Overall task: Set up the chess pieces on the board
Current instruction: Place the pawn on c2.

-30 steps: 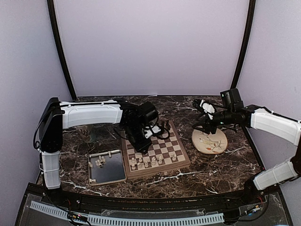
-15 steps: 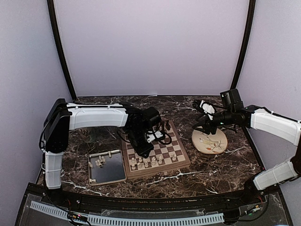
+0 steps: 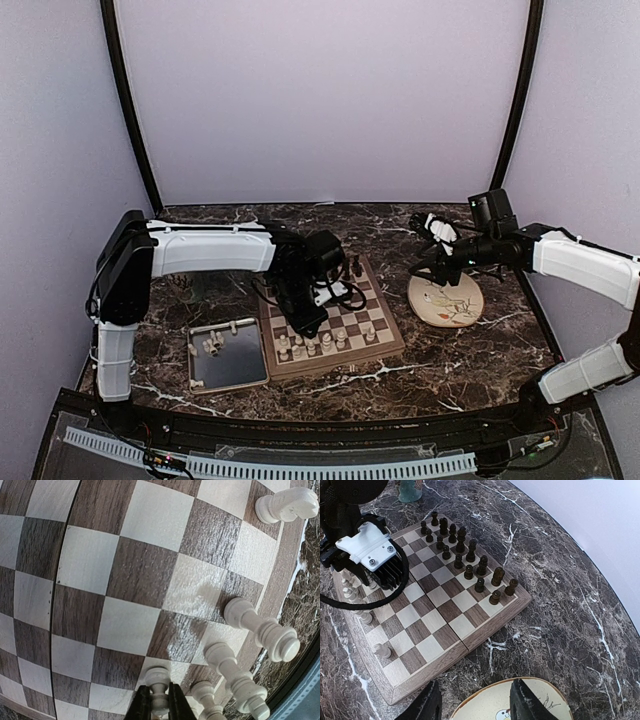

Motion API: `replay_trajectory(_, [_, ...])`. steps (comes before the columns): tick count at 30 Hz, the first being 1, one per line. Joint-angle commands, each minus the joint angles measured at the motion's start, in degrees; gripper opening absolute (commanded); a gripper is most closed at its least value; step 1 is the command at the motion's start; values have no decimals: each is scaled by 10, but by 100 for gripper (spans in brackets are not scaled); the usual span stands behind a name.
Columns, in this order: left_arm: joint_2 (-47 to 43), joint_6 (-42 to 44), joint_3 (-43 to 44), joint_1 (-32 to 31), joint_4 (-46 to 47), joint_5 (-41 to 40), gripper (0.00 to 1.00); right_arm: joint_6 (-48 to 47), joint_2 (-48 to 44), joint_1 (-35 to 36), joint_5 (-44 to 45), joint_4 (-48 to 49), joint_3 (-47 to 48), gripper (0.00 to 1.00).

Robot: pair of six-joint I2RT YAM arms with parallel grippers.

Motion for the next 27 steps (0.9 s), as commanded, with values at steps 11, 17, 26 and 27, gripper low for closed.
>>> replay_trajectory(11, [5,2,17,-7,-28,-7,20,-5,-9,-2,1,18,-7,47])
replay_trajectory(17, [3,-2,25,-8,-30,-15,22,-5,-8,-2,2,18,-7,47])
replay_trajectory(26, [-76,-24,31,-5,-44,-65,34,-5,-9,-2,-1,16,-7,47])
replay_trajectory(27, [-92,-30,22,-4,-46,-74,36,-5,-9,-2,-1,16,-7,47])
